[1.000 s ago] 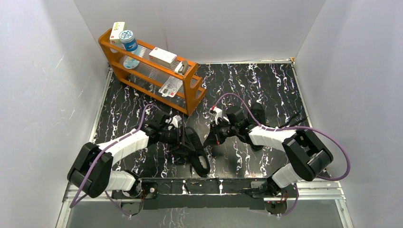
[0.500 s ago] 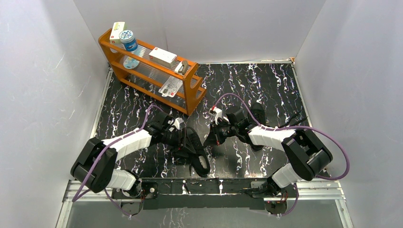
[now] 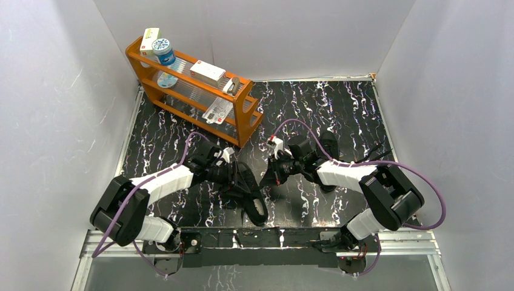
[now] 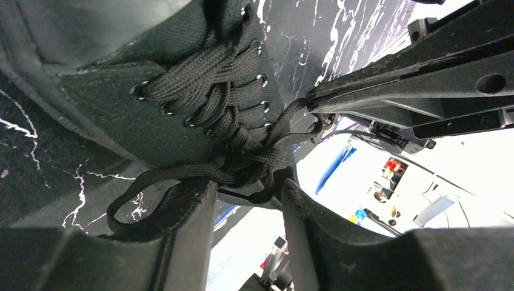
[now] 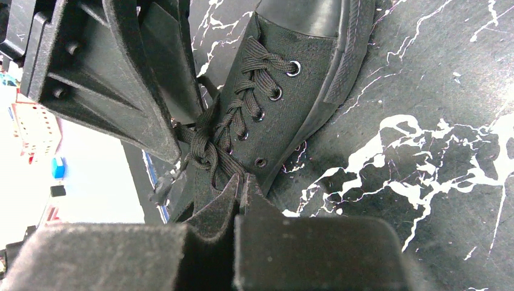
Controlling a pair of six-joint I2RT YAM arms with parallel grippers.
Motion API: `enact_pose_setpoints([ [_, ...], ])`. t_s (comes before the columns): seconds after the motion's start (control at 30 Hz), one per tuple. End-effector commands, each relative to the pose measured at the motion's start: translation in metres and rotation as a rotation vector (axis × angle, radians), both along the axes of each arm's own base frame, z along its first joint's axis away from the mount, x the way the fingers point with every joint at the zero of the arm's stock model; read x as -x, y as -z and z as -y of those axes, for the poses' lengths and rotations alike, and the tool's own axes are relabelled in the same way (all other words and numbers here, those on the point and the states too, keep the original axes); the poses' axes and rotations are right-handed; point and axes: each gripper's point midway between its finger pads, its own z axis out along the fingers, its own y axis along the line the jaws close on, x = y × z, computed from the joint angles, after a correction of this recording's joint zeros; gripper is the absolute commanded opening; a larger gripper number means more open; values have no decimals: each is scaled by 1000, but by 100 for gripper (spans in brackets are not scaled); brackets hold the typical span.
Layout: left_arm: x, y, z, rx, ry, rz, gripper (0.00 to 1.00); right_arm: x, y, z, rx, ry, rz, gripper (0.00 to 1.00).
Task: Tie the shoes
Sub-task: Tie the shoelace on the shoe.
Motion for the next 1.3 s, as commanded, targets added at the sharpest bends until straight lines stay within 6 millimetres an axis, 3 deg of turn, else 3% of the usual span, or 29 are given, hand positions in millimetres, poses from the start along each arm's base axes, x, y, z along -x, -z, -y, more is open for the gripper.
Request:
enact_pose_setpoints([
  [0.0, 0, -8, 8, 56, 20, 1, 35, -12, -18, -9, -51, -1, 50, 0],
  [0.3, 7, -7, 3, 39, 22, -11, 1, -11, -19, -10, -54, -4, 48, 0],
  [0.63, 20, -17, -3, 56, 35, -17, 0, -9, -20, -10, -53, -18, 47, 4],
  [0.93, 32, -22, -5, 85, 47, -48, 0, -10, -25, -9, -57, 0, 42, 37],
  [1.17, 56, -21, -15, 107, 51, -101, 0, -9, -26, -11, -61, -9, 36, 48],
  [1.27, 65, -13, -18, 106, 60, -141, 0, 3, -41, -20, -157, -116, 45, 51],
])
